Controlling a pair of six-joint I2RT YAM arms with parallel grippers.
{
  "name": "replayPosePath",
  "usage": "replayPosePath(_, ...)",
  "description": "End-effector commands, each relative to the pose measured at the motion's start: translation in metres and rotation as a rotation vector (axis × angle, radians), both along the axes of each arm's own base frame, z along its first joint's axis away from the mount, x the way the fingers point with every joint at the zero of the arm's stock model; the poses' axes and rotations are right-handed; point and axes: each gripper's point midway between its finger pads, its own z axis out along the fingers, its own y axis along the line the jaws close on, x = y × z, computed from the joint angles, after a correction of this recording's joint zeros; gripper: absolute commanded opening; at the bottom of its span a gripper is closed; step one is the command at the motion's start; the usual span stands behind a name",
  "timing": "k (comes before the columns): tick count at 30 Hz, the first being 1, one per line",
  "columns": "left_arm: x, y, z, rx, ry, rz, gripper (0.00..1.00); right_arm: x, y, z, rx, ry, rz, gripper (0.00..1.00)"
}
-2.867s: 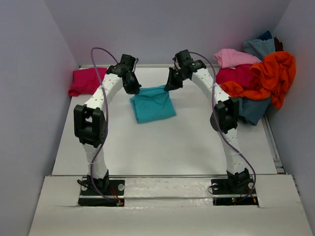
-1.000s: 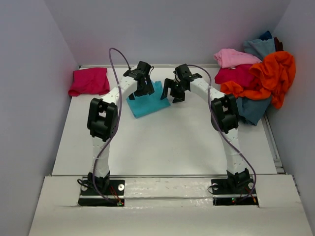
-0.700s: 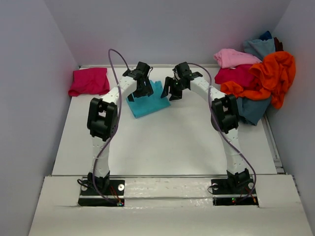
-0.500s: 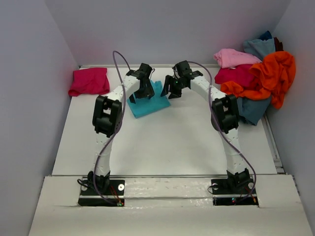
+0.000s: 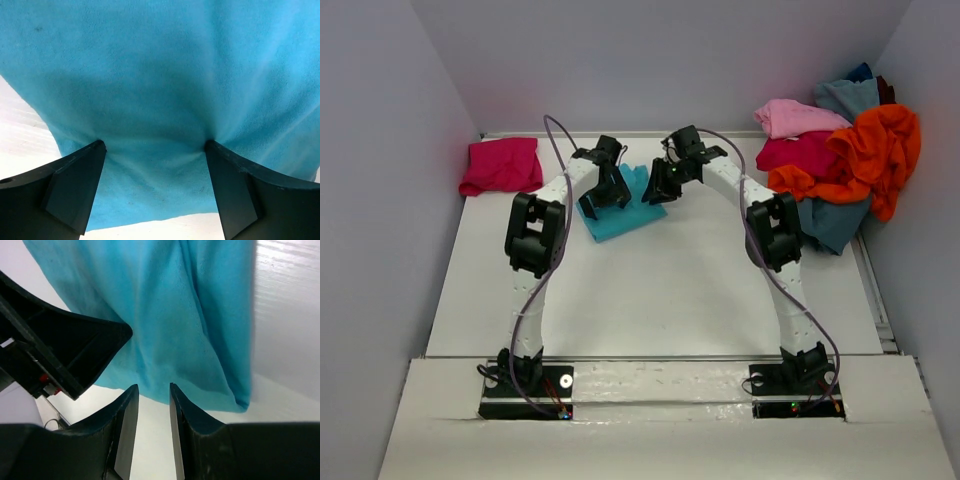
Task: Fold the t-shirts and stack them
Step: Fold the tshirt
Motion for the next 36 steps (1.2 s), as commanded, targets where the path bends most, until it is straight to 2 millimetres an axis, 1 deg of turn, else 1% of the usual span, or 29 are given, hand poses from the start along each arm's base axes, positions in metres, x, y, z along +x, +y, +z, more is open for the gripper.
replayPosePath(1, -0.010, 0.003, -0.002, -0.003, 0.055, -0.018, 0.94, -0.003, 0.012, -0.009, 0.038, 0.025, 0.048, 0.37)
replayPosePath(2, -0.012, 0.003, -0.006, -0.003, 0.067, -0.019, 0.94, -0.007, 0.016, -0.012, 0.037, 0.026, 0.058, 0.37)
replayPosePath(3, -0.014, 0.003, -0.008, -0.006, 0.071, -0.021, 0.94, -0.008, 0.016, -0.014, 0.035, 0.030, 0.058, 0.37)
replayPosePath(4, -0.022, 0.004, -0.014, -0.009, 0.093, -0.024, 0.94, -0.010, 0.015, -0.016, 0.035, 0.035, 0.059, 0.37)
replayPosePath(5, -0.022, 0.003, -0.011, -0.018, 0.082, -0.025, 0.94, -0.013, 0.014, -0.022, 0.028, 0.049, 0.061, 0.37)
replayPosePath(7, -0.028, 0.003, -0.015, -0.023, 0.097, -0.033, 0.94, -0.016, 0.012, -0.030, 0.016, 0.069, 0.062, 0.37)
replayPosePath(9, -0.033, -0.001, -0.016, -0.027, 0.111, -0.059, 0.94, -0.020, 0.010, -0.039, 0.002, 0.093, 0.064, 0.37)
replayPosePath(12, -0.039, -0.007, -0.015, -0.030, 0.126, -0.096, 0.94, -0.026, 0.005, -0.048, -0.023, 0.117, 0.061, 0.37)
replayPosePath(14, -0.045, -0.011, -0.014, -0.029, 0.137, -0.118, 0.94, -0.031, 0.001, -0.049, -0.040, 0.127, 0.068, 0.37)
replayPosePath(16, -0.055, -0.018, -0.014, -0.052, 0.160, -0.155, 0.93, -0.040, -0.004, -0.055, -0.059, 0.150, 0.072, 0.36)
replayPosePath(18, -0.067, -0.029, -0.012, -0.060, 0.175, -0.194, 0.93, -0.046, -0.008, -0.050, -0.065, 0.144, 0.083, 0.35)
replayPosePath(19, -0.074, -0.027, -0.015, -0.060, 0.192, -0.200, 0.93, -0.056, -0.014, -0.058, -0.082, 0.170, 0.083, 0.35)
replayPosePath(20, -0.079, -0.033, -0.010, -0.068, 0.185, -0.221, 0.93, -0.058, -0.016, -0.052, -0.086, 0.153, 0.082, 0.35)
replayPosePath(21, -0.087, -0.038, -0.010, -0.073, 0.194, -0.238, 0.93, -0.062, -0.018, -0.052, -0.090, 0.162, 0.083, 0.35)
replayPosePath(22, -0.099, -0.040, -0.015, -0.081, 0.222, -0.250, 0.93, -0.066, -0.020, -0.052, -0.094, 0.170, 0.083, 0.35)
replayPosePath(23, -0.106, -0.043, -0.015, -0.089, 0.233, -0.262, 0.93, -0.075, -0.024, -0.058, -0.105, 0.200, 0.084, 0.35)
replayPosePath(24, -0.113, -0.051, -0.010, -0.107, 0.230, -0.284, 0.93, -0.077, -0.025, -0.052, -0.103, 0.202, 0.083, 0.35)
replayPosePath(25, -0.123, -0.051, -0.013, -0.106, 0.249, -0.292, 0.93, -0.086, -0.029, -0.056, -0.114, 0.229, 0.081, 0.34)
replayPosePath(26, -0.128, -0.053, -0.007, -0.112, 0.245, -0.303, 0.93, -0.090, -0.031, -0.055, -0.117, 0.235, 0.081, 0.34)
replayPosePath(27, -0.138, -0.053, -0.010, -0.111, 0.266, -0.312, 0.93, -0.096, -0.030, -0.046, -0.116, 0.221, 0.087, 0.33)
replayPosePath(28, -0.146, -0.056, -0.008, -0.112, 0.270, -0.328, 0.93, -0.099, -0.032, -0.044, -0.122, 0.220, 0.081, 0.33)
replayPosePath(29, -0.149, -0.056, -0.002, -0.120, 0.263, -0.329, 0.93, -0.109, -0.039, -0.048, -0.138, 0.243, 0.076, 0.33)
replayPosePath(30, -0.160, -0.056, -0.003, -0.116, 0.282, -0.342, 0.93, -0.116, -0.037, -0.036, -0.132, 0.222, 0.082, 0.33)
replayPosePath(31, -0.166, -0.057, -0.002, -0.116, 0.286, -0.350, 0.93, -0.121, -0.040, -0.032, -0.137, 0.224, 0.079, 0.33)
replayPosePath(32, -0.169, -0.056, 0.006, -0.125, 0.277, -0.351, 0.93, -0.124, -0.045, -0.030, -0.151, 0.223, 0.069, 0.33)
replayPosePath(33, -0.179, -0.055, 0.012, -0.129, 0.278, -0.358, 0.93, -0.135, -0.051, -0.023, -0.160, 0.225, 0.066, 0.33)
replayPosePath(34, -0.184, -0.053, 0.008, -0.125, 0.293, -0.354, 0.93, -0.140, -0.055, -0.029, -0.174, 0.242, 0.063, 0.33)
replayPosePath(35, -0.187, -0.051, 0.017, -0.132, 0.280, -0.354, 0.93, -0.144, -0.058, -0.016, -0.172, 0.224, 0.061, 0.33)
replayPosePath(36, -0.193, -0.052, 0.019, -0.131, 0.282, -0.365, 0.93, -0.148, -0.064, -0.014, -0.193, 0.218, 0.051, 0.33)
